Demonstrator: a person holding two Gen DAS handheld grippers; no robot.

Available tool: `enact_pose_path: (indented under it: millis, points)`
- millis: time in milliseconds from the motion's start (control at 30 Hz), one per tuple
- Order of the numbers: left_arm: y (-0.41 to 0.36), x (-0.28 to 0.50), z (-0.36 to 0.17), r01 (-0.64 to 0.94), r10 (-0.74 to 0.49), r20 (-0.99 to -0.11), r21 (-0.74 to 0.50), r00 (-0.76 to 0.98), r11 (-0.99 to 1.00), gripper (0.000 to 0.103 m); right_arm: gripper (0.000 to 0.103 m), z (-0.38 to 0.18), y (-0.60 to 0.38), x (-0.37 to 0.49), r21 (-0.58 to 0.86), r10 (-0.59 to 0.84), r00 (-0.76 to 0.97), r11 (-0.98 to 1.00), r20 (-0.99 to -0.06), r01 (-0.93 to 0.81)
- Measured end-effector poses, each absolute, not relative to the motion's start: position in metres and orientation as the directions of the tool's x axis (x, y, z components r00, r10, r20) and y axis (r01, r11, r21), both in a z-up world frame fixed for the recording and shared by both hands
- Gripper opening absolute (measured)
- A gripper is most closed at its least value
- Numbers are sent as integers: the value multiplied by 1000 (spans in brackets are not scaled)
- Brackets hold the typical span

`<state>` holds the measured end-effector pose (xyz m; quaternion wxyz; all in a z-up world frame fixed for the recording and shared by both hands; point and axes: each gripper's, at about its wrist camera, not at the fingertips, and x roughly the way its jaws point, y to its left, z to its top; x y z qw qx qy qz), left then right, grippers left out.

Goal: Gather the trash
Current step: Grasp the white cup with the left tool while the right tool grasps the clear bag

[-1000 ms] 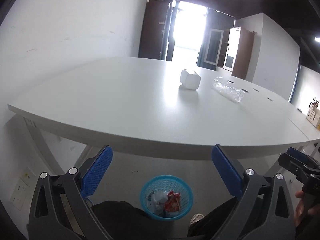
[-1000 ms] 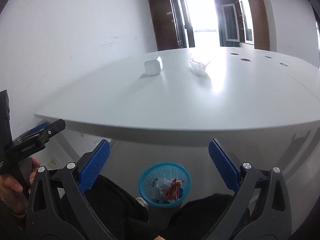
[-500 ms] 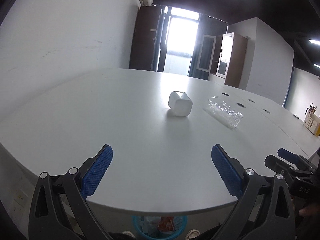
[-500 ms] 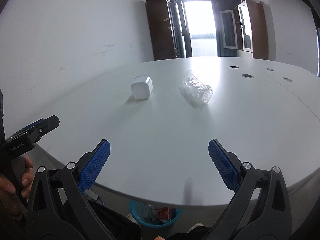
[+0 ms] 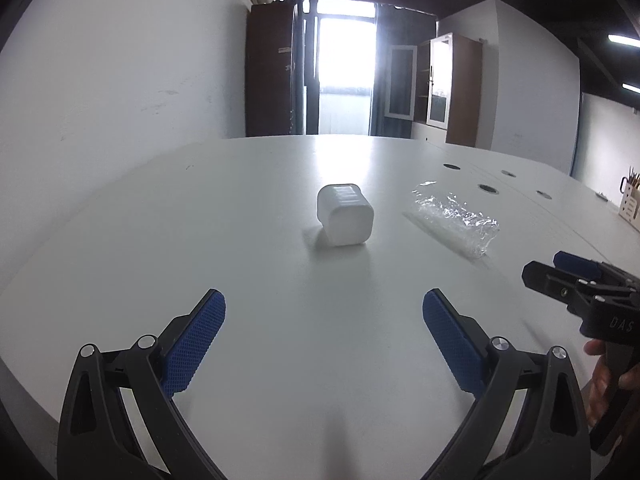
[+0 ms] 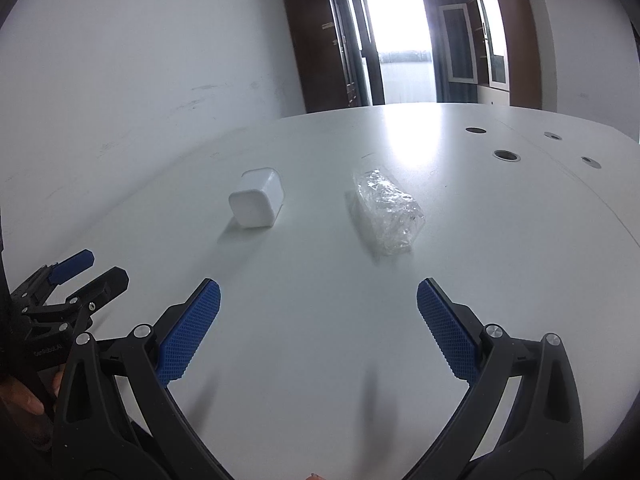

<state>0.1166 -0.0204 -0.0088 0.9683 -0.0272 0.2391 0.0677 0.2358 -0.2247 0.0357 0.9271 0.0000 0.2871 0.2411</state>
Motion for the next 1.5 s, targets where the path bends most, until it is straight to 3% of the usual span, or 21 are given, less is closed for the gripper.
enact_pose_path:
  millis: [267, 867, 1167, 1300, 1333, 1400, 1500]
  points:
    - [-10, 155, -4, -142, 116, -508, -13, 854, 990, 97, 94, 51, -219, 280, 113, 438, 694, 880, -571, -462]
    - [0, 270, -13, -158, 32, -657, -134, 753, 978, 97, 93, 35, -196, 386, 39, 386, 595, 859, -705, -511]
    - [5, 312, -24, -144, -11, -700, -163, 714, 976, 96, 83, 23, -193, 421, 53, 394, 541, 841, -743, -539]
    - [0, 321, -22, -119, 6, -679, -120, 734, 986, 95, 79, 22, -192, 423, 61, 412, 535, 830, -738, -555]
    - [2, 323, -24, -123, 14, -683, -111, 731, 986, 94, 77, 21, -192, 422, 48, 404, 538, 829, -740, -557]
    - [5, 329, -30, -119, -27, -724, -150, 689, 982, 82, 77, 22, -192, 421, 53, 413, 538, 826, -734, -561]
    - [4, 325, -27, -101, -47, -715, -162, 697, 982, 82, 70, 20, -192, 421, 49, 405, 541, 831, -737, -554]
